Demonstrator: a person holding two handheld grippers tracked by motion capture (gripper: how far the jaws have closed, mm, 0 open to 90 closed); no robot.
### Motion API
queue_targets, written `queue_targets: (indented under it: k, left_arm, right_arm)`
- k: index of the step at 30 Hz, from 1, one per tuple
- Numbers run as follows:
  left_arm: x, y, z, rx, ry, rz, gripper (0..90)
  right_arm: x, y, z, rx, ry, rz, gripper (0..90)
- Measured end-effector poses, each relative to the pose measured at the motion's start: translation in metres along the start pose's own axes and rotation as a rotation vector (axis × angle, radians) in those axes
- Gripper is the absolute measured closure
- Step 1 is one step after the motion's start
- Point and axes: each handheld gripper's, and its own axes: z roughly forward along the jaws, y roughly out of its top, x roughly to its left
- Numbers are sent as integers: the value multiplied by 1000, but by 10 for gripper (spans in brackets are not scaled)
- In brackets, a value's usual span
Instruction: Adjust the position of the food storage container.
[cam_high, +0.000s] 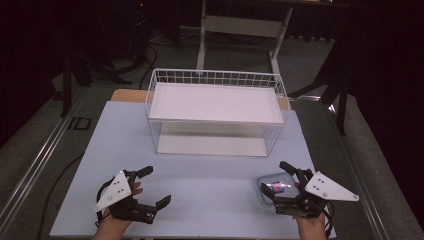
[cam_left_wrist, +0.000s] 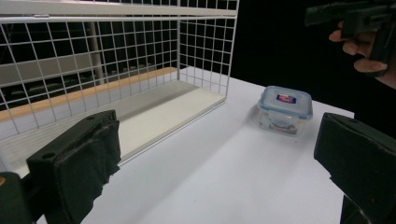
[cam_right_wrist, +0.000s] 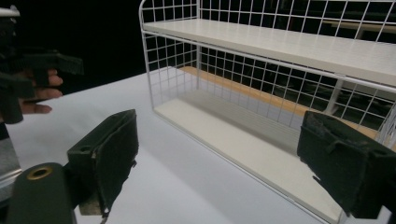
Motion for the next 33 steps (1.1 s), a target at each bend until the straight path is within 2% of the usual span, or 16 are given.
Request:
queue_targets:
  k: [2,5,6,8,9,10,14,16,17,18,20,21,24,28,30,33]
  left_arm:
    - [0,0,0,-1,-1,0,15]
    - [0,0,0,-1,2,-3,15]
    - [1,0,0,-2,5,-5,15]
    - [1,-1,0,1,8,-5,15]
    - [2,-1,0,-1,9,-5,15]
    - [2,-1,0,-1,8,-7,15]
    - [2,-1,0,-2,7,-8,15]
    - [2,-1,0,-2,8,-7,15]
    - [1,-1,0,-1,8,-4,15]
    - [1,-1,0,1,8,-2,15]
    - [2,-1,0,-1,7,-4,15]
    - [2,-1,0,-2,8,-5,15]
    - [2,-1,0,-2,8,-6,15]
    - [2,-2,1,0,6,-8,15]
    - [3,-2,1,1,8,-7,15]
    - [3,-2,2,2,8,-10,15]
  right_arm:
    - [-4,2,1,10,-8,-8,118]
    - [-11,4,4,20,-16,14,117]
    - [-17,4,7,15,-13,39,117]
    - [-22,3,8,1,-19,41,117]
    - [-25,3,9,4,-39,40,118]
    - [-28,3,9,1,-35,37,118]
    - [-40,1,12,42,-84,30,132]
    - [-44,0,12,48,-96,36,134]
    - [-55,-4,11,59,-124,49,159]
    - [-55,-4,11,59,-124,49,159]
    - [-63,-7,9,71,-133,49,229]
    - [-66,-9,8,81,-148,49,231]
    - [-80,-20,3,114,-168,74,343]
    - [-85,-29,0,169,-215,38,412]
    - [-89,-41,-4,201,-237,46,529]
    - [-92,-51,-6,239,-269,22,597]
